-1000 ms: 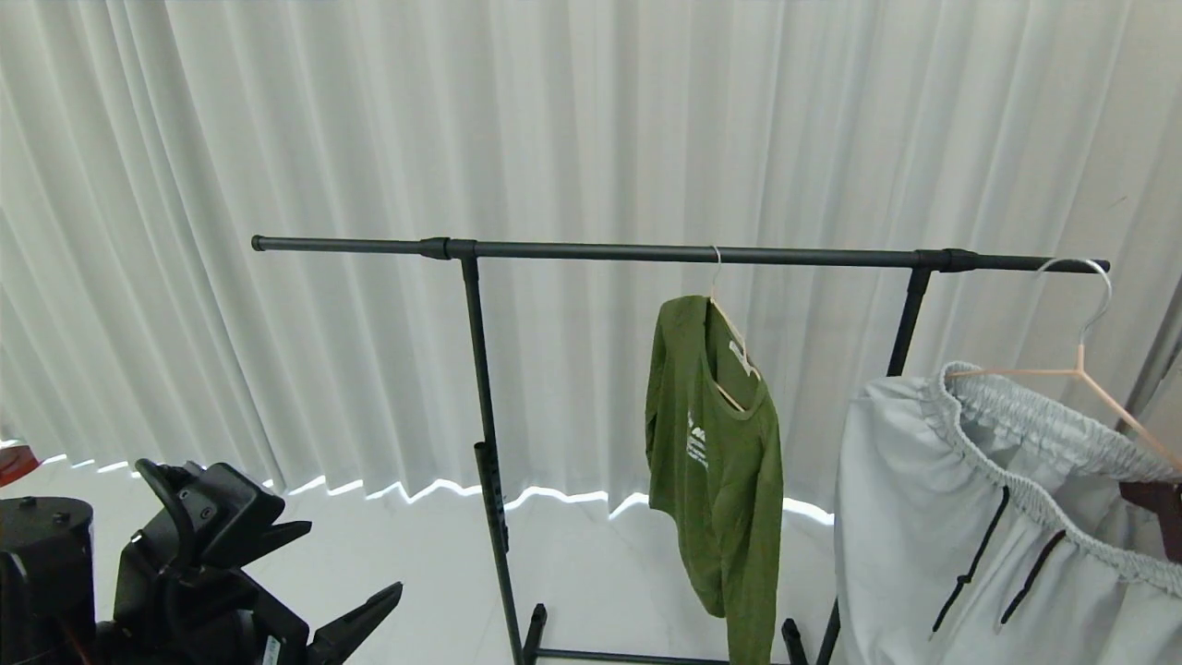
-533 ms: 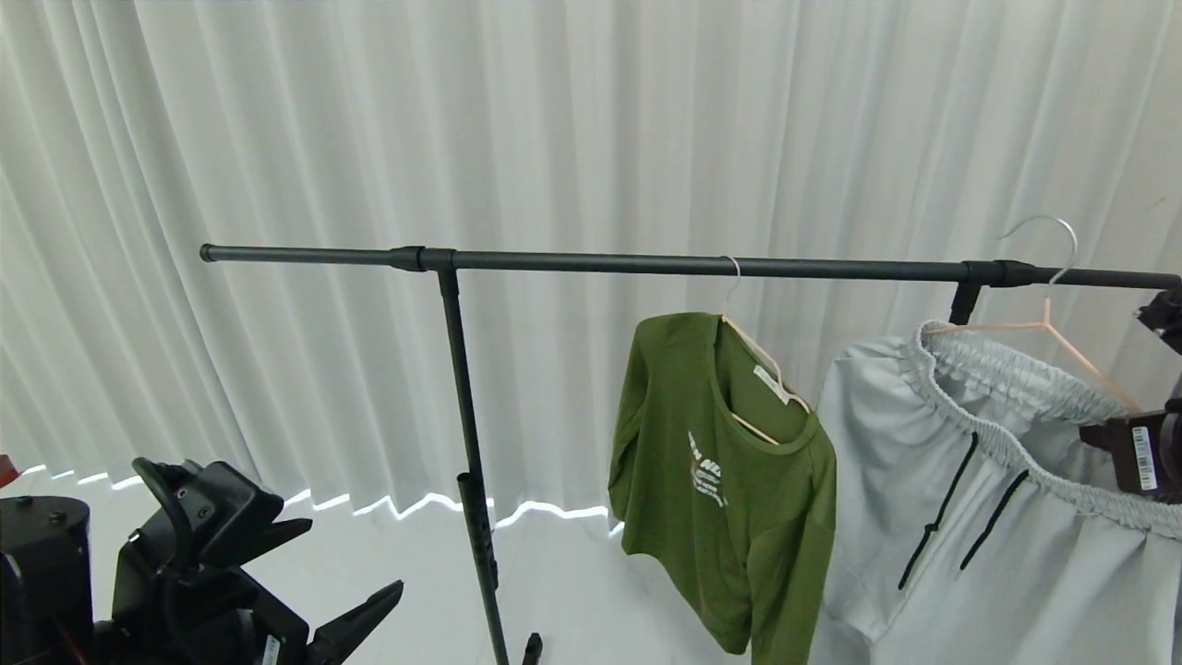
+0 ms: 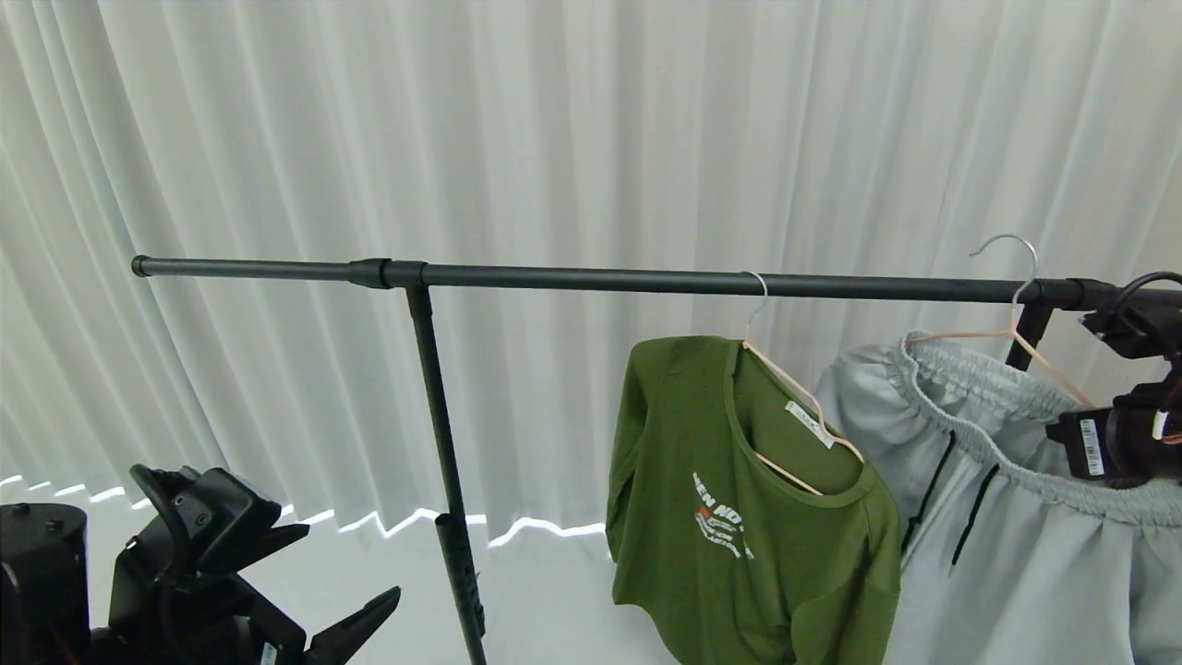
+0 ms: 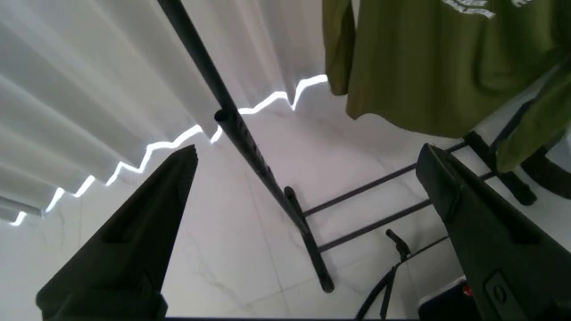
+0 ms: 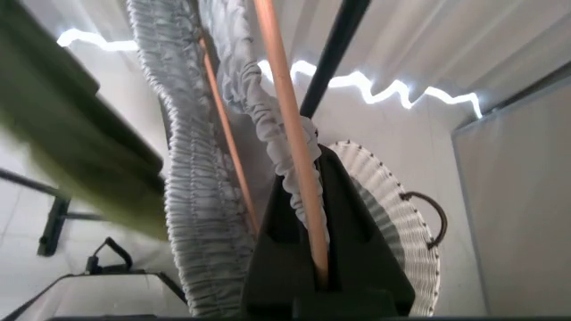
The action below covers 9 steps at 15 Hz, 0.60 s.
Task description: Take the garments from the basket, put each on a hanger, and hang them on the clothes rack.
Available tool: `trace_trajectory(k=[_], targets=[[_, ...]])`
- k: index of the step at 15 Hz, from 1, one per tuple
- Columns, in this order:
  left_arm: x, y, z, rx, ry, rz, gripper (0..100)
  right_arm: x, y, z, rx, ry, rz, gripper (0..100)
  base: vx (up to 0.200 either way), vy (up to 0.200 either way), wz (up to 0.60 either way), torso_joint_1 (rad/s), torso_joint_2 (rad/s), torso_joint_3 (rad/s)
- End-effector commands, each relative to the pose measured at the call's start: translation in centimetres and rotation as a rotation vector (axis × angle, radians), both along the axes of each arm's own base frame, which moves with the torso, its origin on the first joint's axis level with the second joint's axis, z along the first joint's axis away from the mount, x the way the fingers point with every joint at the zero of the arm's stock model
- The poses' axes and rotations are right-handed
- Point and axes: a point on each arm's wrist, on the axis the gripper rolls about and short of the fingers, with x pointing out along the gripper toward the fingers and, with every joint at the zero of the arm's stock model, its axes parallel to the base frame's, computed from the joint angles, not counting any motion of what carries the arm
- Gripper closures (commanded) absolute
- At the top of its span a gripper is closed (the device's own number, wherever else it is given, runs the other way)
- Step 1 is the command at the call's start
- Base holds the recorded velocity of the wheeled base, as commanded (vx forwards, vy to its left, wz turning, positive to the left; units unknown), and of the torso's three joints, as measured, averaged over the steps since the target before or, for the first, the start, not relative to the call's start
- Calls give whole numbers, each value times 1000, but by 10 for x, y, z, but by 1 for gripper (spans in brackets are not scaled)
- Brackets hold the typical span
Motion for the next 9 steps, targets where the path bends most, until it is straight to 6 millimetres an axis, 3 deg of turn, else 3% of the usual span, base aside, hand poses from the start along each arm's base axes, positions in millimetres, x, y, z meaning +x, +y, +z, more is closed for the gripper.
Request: trace_trajectory(k=[1, 5, 9], targets=[[-1, 0, 1, -2, -8, -1, 0, 16, -1, -13, -3, 28, -7, 100, 0, 0, 0, 0, 0, 0], [-4, 1, 2, -2, -19, -2, 0, 46, 0, -37, -16, 62, -14, 100, 0, 0, 0, 0, 0, 0], [-6, 0, 2, -4, -27, -10, 0, 57, -1, -46, -36, 60, -38, 100, 0, 0, 0, 0, 0, 0]])
